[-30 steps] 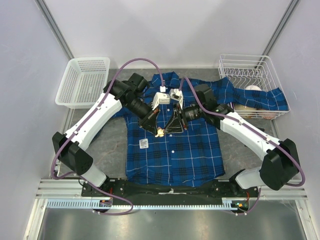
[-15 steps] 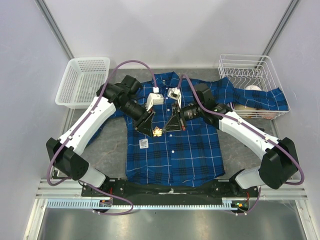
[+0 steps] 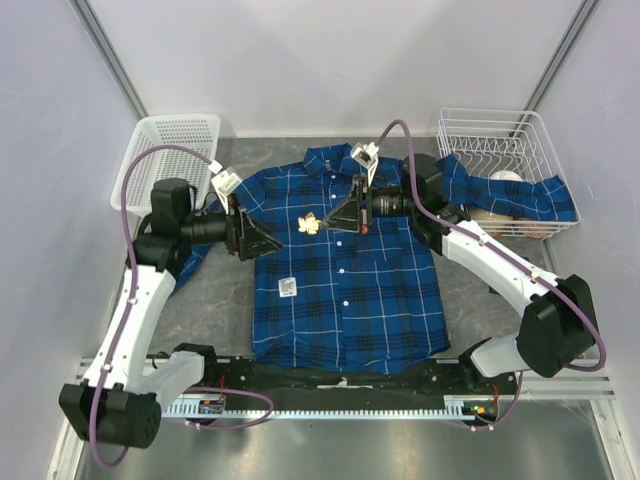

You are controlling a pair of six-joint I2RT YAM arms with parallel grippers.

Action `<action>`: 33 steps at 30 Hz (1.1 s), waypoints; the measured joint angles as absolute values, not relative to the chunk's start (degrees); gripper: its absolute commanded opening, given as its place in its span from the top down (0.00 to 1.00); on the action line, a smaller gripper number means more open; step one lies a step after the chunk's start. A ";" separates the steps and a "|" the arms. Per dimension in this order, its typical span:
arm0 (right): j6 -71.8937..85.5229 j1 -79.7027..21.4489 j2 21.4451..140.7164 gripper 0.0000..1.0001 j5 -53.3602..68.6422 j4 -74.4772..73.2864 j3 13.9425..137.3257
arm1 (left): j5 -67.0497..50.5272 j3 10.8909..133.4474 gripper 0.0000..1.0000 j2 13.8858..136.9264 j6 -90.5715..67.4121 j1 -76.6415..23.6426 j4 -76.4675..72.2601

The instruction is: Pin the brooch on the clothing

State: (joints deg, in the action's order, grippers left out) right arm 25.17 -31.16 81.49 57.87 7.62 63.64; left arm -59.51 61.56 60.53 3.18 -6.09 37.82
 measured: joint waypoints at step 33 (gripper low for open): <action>37.78 -34.02 81.36 1.00 48.73 23.09 60.73 | -58.85 47.46 0.57 66.67 -49.39 -13.96 -22.13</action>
